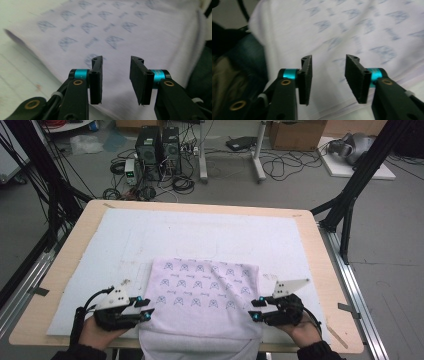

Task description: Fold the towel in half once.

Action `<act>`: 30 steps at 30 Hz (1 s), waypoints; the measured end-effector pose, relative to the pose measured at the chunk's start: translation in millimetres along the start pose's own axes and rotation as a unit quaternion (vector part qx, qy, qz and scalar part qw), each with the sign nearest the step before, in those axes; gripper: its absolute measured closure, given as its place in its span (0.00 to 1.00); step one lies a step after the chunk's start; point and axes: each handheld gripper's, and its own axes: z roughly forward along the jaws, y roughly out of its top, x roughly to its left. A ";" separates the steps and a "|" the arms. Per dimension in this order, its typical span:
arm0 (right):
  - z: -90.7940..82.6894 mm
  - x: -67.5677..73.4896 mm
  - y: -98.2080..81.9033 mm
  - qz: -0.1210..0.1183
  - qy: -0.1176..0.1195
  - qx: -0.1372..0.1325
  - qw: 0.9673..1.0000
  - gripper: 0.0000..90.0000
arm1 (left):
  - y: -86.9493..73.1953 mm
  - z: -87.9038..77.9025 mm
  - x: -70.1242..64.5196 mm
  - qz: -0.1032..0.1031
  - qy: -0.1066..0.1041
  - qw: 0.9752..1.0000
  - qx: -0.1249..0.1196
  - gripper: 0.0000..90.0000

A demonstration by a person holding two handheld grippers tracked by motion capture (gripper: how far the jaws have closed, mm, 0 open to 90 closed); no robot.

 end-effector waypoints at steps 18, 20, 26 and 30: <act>28.7 -127.9 33.5 0.075 -0.104 0.010 0.992 0.40 | 29.1 80.0 127.0 -0.118 0.078 0.990 0.031 0.58; 32.6 -129.9 31.7 0.071 -0.103 0.018 0.992 0.39 | 26.7 85.5 129.9 -0.126 0.072 0.988 0.045 0.55; 44.1 -129.8 29.1 0.051 -0.105 0.039 0.992 0.54 | 25.8 89.6 127.8 -0.114 0.067 0.990 0.057 0.77; 41.3 -130.4 30.3 0.060 -0.087 0.039 0.994 0.86 | 27.6 88.9 125.5 -0.105 0.064 0.991 0.061 0.91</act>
